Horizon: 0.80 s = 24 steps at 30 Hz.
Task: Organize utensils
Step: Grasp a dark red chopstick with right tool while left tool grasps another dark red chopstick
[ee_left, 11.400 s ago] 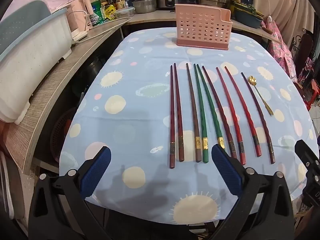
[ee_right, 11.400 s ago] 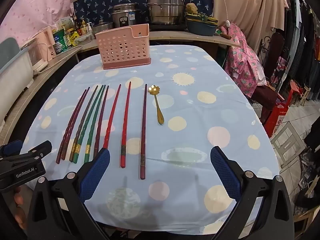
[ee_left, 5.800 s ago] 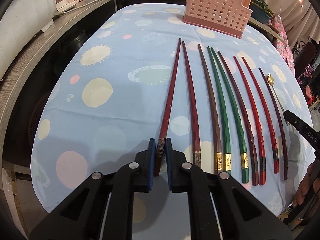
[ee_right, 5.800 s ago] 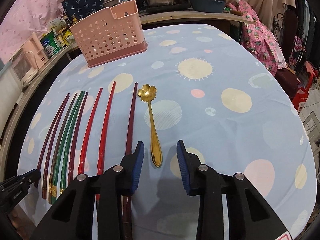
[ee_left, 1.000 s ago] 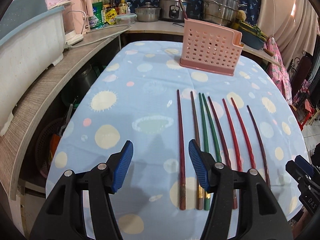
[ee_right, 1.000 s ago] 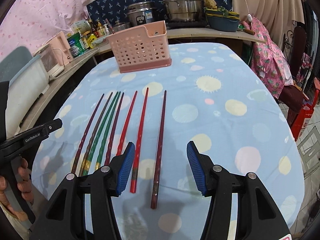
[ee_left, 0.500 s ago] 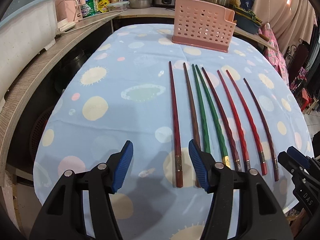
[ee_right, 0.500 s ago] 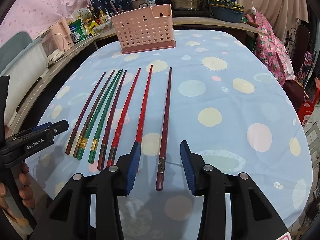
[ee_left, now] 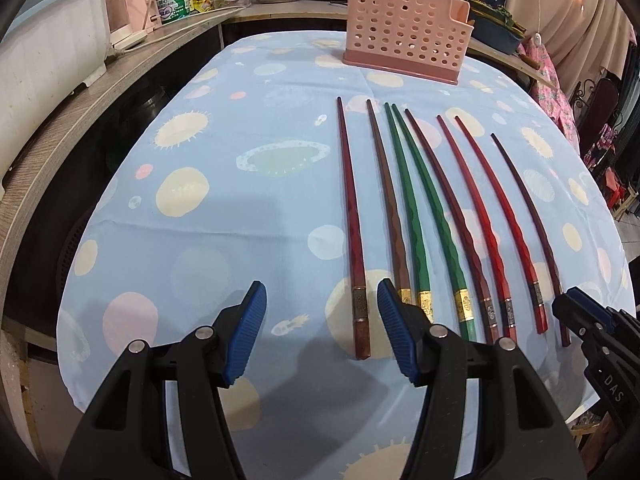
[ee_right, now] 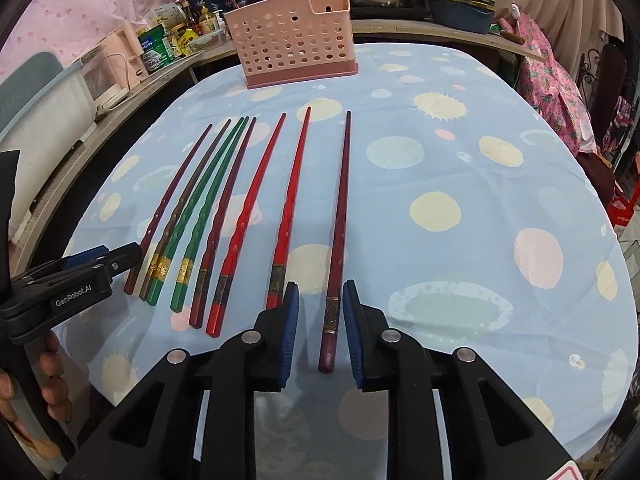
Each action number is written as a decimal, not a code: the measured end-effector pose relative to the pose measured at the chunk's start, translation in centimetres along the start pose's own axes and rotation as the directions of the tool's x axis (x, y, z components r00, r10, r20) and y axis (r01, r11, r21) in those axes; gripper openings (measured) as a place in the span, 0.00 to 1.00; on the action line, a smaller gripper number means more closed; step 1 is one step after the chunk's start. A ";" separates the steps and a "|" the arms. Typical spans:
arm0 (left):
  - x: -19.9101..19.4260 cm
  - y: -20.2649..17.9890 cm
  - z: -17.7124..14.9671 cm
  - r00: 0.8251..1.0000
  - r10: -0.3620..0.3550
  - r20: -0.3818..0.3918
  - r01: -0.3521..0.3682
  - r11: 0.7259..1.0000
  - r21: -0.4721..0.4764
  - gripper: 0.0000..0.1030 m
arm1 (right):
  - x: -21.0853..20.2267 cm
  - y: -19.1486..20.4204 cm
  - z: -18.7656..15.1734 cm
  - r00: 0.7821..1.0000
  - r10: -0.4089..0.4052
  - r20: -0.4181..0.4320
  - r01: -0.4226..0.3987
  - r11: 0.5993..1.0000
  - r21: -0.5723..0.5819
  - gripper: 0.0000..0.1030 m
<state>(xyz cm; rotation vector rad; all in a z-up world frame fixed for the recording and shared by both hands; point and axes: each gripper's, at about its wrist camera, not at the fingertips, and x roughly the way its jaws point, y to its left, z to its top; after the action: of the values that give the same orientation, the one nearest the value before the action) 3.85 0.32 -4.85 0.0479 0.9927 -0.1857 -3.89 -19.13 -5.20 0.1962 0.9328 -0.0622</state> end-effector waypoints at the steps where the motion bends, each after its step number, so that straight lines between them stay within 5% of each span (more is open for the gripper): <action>1: 0.0 0.0 0.0 1.000 -0.001 -0.001 0.001 1.000 0.000 0.53 | 0.1 -0.1 -0.1 1.000 0.000 -0.003 0.000 1.000 0.003 0.18; 16: 0.5 0.2 -0.4 1.000 0.003 -0.014 -0.003 1.000 -0.011 0.53 | 0.2 -0.4 -0.3 1.000 -0.004 0.000 0.004 1.000 0.017 0.12; 24: 0.1 0.3 -0.5 0.999 -0.042 -0.026 0.042 0.999 -0.010 0.22 | 0.2 -0.4 -0.3 1.000 -0.003 -0.001 0.003 1.000 0.018 0.12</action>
<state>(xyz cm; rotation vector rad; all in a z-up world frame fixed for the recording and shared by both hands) 3.50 0.63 -5.20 0.0212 1.0209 -0.2194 -4.04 -19.50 -5.57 0.2113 0.9334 -0.0729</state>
